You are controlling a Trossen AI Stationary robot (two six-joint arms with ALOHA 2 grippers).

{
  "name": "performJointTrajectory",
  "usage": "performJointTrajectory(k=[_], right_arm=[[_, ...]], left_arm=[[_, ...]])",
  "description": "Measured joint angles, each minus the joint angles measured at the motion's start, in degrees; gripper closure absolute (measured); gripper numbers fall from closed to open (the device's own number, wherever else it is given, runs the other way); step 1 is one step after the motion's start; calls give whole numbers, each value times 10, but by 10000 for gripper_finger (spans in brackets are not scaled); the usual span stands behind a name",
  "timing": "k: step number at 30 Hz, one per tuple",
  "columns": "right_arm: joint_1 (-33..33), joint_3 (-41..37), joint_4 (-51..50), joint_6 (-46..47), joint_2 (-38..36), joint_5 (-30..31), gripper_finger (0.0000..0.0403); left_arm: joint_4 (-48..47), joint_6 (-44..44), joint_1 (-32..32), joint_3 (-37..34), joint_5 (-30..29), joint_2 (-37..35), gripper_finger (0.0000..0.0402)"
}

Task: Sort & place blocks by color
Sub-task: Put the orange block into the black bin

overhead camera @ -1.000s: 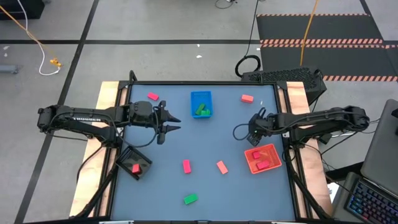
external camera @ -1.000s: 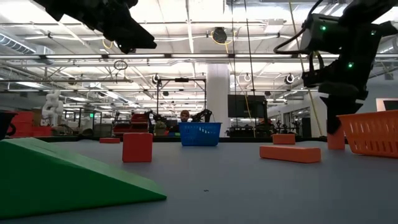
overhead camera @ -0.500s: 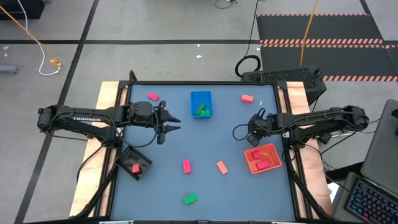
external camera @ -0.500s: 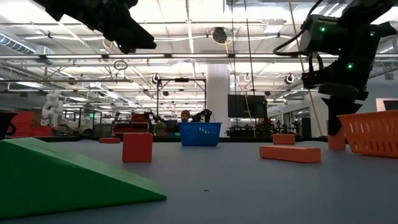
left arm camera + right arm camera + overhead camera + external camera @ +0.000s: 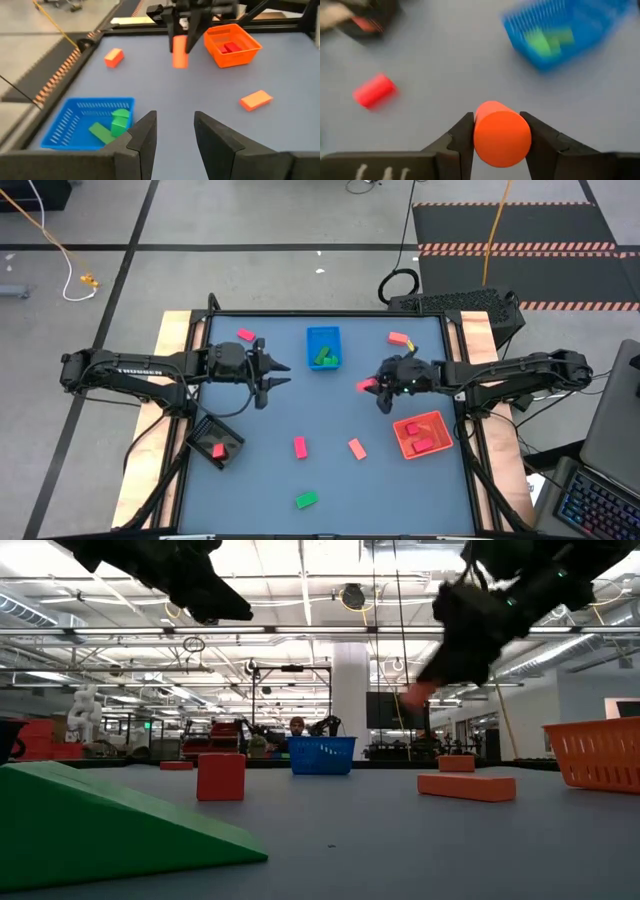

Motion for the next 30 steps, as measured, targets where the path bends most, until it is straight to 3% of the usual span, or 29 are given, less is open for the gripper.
performJointTrajectory(k=[6,9,14,22,30], right_arm=[[0,0,238,-43,32,-14,283],[0,1,373,-48,78,-49,283],[-2,1,520,-32,158,-52,283],[-13,73,554,-7,253,-96,283],[-16,138,535,-29,289,-112,283]], left_arm=[[42,78,-23,0,-38,0,270],[120,118,-48,-21,-62,7,270],[265,203,-83,-74,-121,16,270],[348,309,-108,-114,-144,37,259],[400,330,-108,-113,-186,104,162]])
